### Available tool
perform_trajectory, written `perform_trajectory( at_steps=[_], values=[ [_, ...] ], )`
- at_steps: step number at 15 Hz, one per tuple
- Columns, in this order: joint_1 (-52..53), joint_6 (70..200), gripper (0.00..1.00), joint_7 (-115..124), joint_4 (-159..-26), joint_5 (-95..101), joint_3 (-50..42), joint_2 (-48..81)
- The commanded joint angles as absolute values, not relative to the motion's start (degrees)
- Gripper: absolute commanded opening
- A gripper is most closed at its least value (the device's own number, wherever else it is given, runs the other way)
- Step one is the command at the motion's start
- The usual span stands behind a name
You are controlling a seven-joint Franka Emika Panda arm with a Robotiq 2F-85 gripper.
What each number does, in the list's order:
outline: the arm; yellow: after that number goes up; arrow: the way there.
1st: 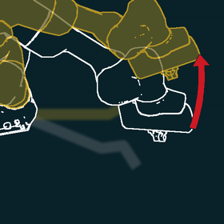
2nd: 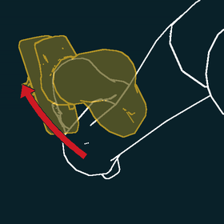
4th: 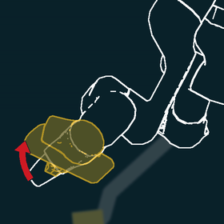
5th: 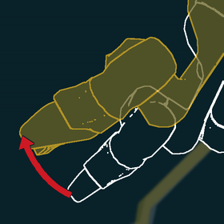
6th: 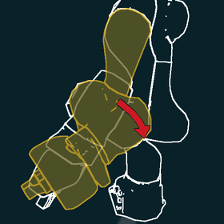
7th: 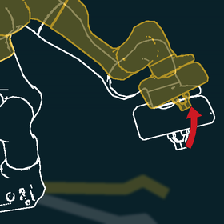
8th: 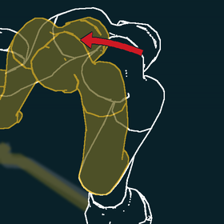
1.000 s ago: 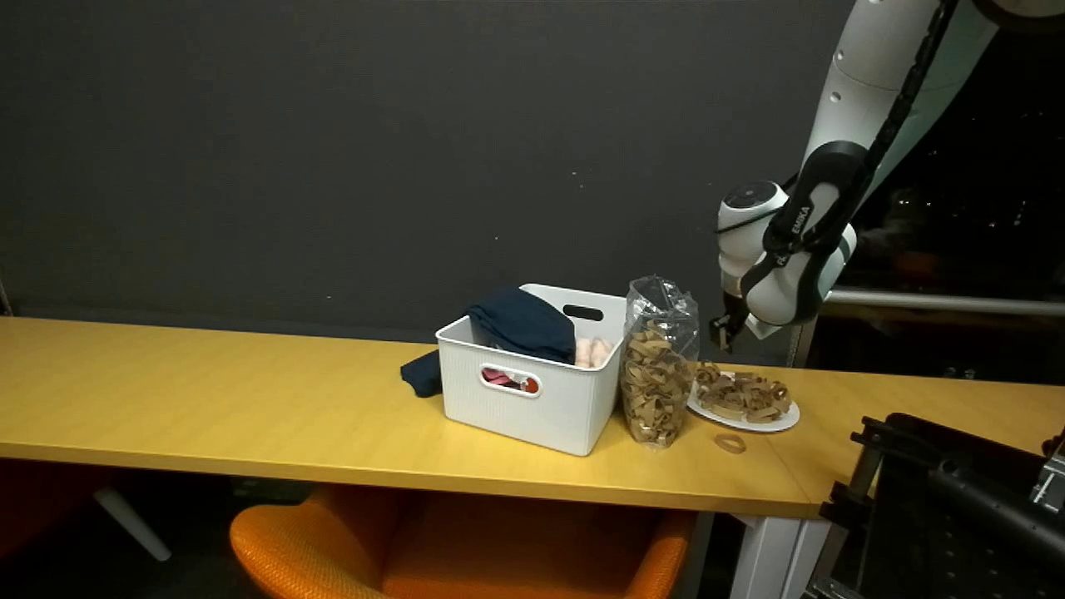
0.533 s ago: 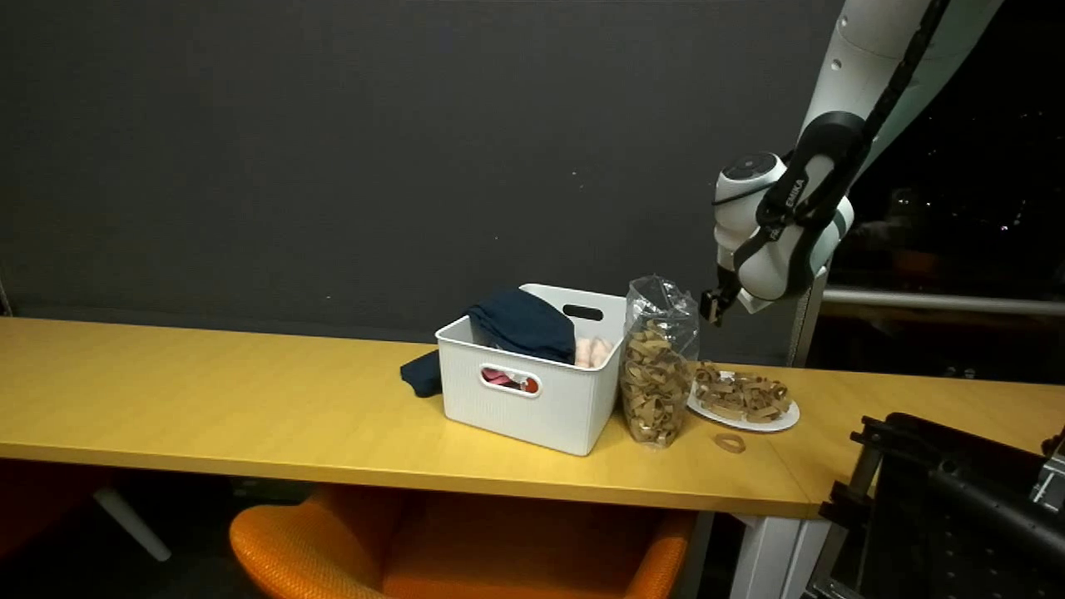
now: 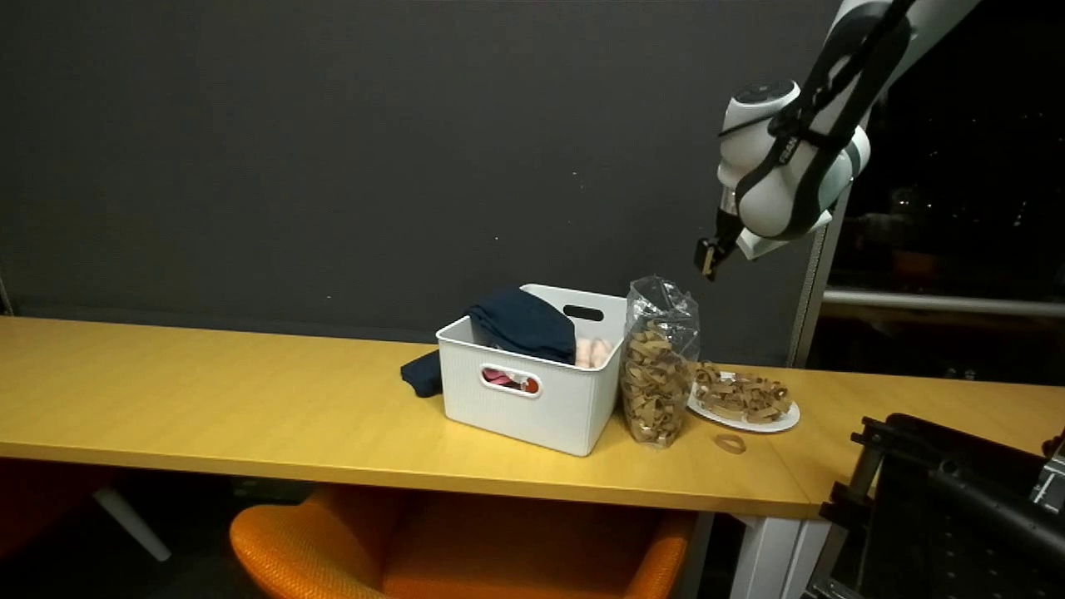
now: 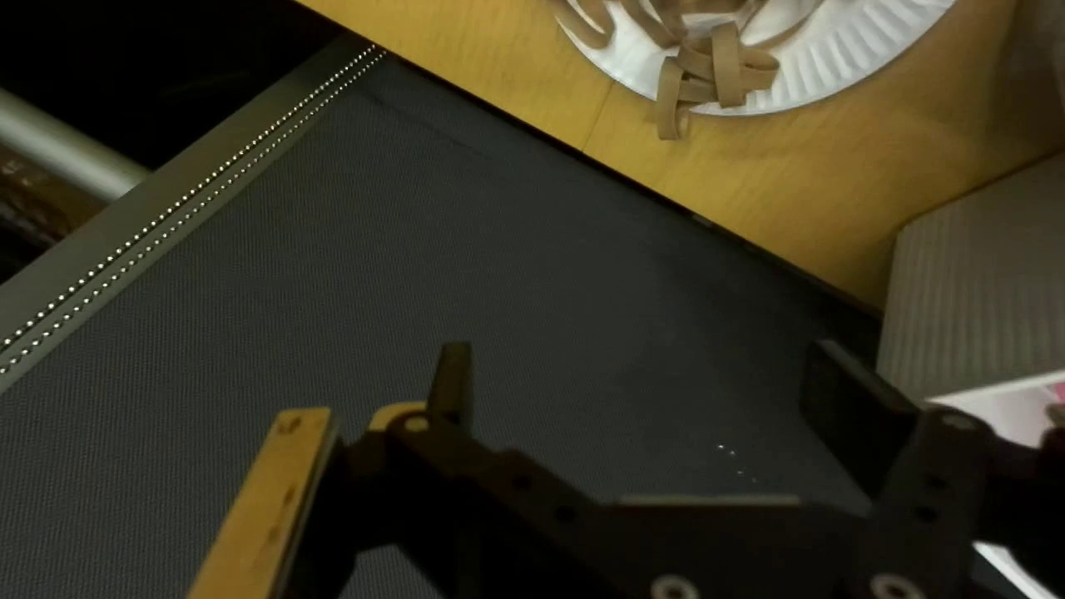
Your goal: Put some rubber bands on the plate
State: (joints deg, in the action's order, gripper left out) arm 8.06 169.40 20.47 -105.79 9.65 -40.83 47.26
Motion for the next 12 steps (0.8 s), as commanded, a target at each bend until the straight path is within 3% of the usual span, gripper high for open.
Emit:
perform_trajectory(
  at_steps=[1, 6, 12],
  values=[
    [12.71, 165.35, 1.0, 18.66, -112.6, 9.89, -43.06, 36.98],
    [15.15, 164.41, 1.0, 17.95, -116.7, 12.56, -41.9, 25.63],
    [16.69, 165.85, 1.0, 17.18, -119.21, 13.47, -39.81, 20.96]
  ],
)
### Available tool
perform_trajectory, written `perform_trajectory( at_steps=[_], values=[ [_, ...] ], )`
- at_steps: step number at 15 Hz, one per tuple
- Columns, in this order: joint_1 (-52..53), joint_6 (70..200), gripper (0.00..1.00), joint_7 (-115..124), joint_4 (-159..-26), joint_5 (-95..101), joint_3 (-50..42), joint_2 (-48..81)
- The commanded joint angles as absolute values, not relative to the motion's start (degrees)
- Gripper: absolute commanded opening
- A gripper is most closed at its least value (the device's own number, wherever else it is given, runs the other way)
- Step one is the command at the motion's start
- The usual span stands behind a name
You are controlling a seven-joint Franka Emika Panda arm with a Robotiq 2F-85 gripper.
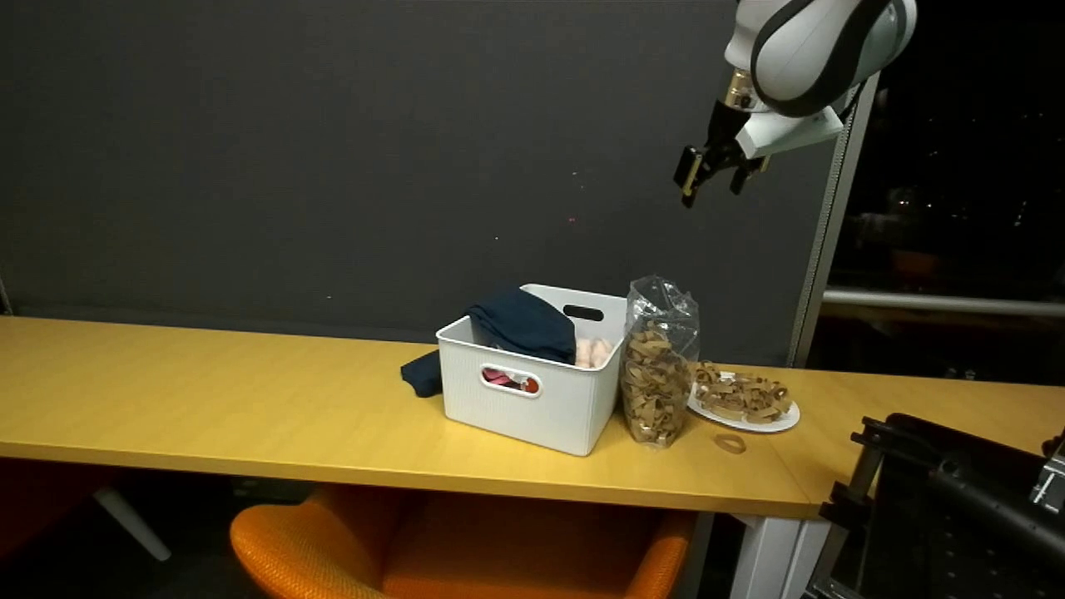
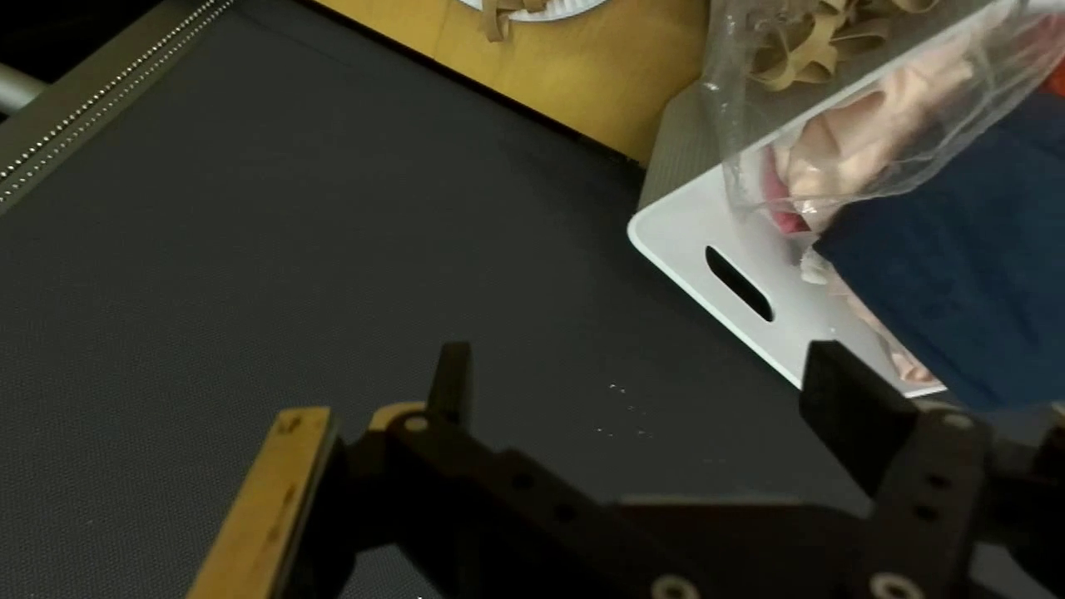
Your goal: Put some rubber bands on the plate
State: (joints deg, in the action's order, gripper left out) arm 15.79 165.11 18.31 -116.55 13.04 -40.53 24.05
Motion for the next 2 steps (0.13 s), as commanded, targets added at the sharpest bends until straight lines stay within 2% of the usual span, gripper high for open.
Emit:
perform_trajectory(
  at_steps=[1, 2],
  values=[
    [16.97, 166.24, 1.0, 17.47, -119.44, 13.51, -39.76, 21.07],
    [17.25, 166.12, 1.0, 17.52, -119.66, 13.5, -39.63, 20.83]
  ],
)
